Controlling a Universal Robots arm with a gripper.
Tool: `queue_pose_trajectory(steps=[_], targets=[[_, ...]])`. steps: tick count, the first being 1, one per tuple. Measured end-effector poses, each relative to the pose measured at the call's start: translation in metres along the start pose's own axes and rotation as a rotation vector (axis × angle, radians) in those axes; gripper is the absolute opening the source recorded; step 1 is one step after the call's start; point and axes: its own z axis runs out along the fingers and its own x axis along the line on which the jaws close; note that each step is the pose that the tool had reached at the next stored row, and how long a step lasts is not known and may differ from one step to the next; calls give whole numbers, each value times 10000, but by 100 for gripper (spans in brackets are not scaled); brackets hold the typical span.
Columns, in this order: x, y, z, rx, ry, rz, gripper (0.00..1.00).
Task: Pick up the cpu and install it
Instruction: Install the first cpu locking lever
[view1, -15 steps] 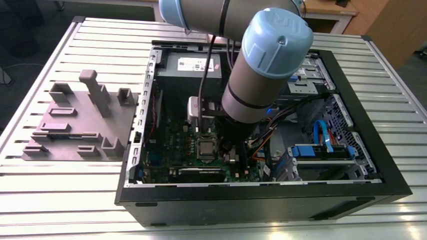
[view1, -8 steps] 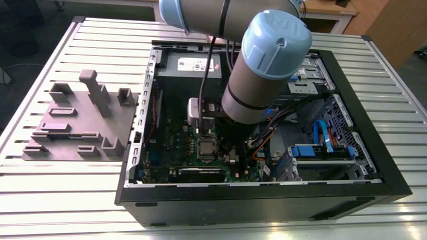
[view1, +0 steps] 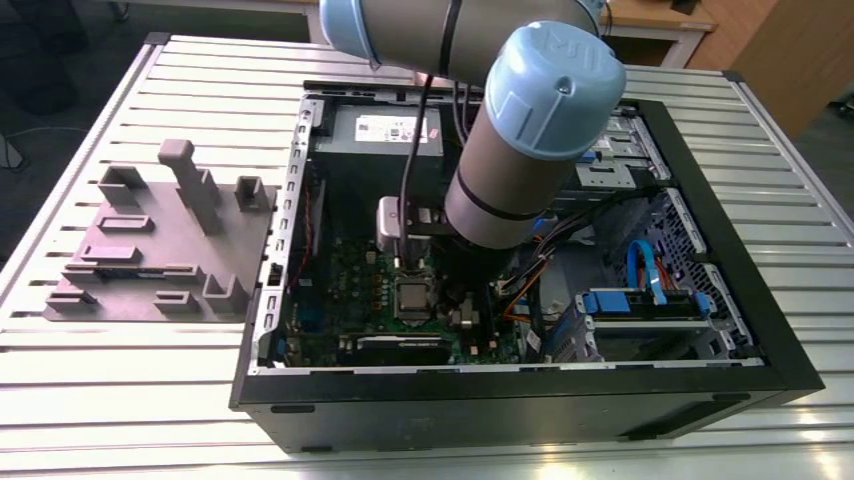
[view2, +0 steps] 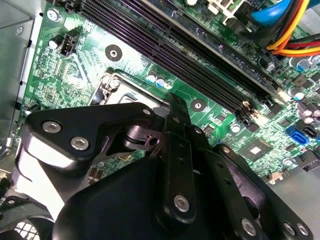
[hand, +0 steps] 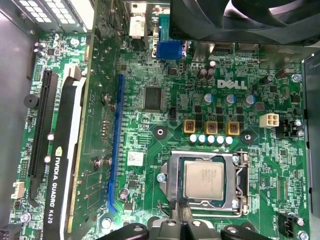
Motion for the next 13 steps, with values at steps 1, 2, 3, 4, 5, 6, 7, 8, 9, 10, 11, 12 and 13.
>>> queue_pose_trajectory(steps=[1, 2, 3, 4, 5, 6, 7, 8, 9, 10, 11, 12, 13], targets=[[0, -4, 0, -1, 1, -7, 10], [0, -7, 1, 0, 1, -13, 10], [1, -11, 2, -1, 2, -20, 10], [1, -15, 3, -1, 3, -29, 10], [1, -19, 3, -1, 5, -36, 10], [1, -23, 4, -1, 5, -45, 10], [1, -28, 5, -1, 6, -53, 10], [2, -32, 6, -1, 6, -62, 10], [2, -36, 6, -2, 8, -71, 10], [2, -40, 8, -1, 8, -80, 10], [2, -44, 9, 0, 8, -89, 10], [2, -48, 11, 1, 10, -99, 10], [2, -50, 12, 0, 10, -108, 10]])
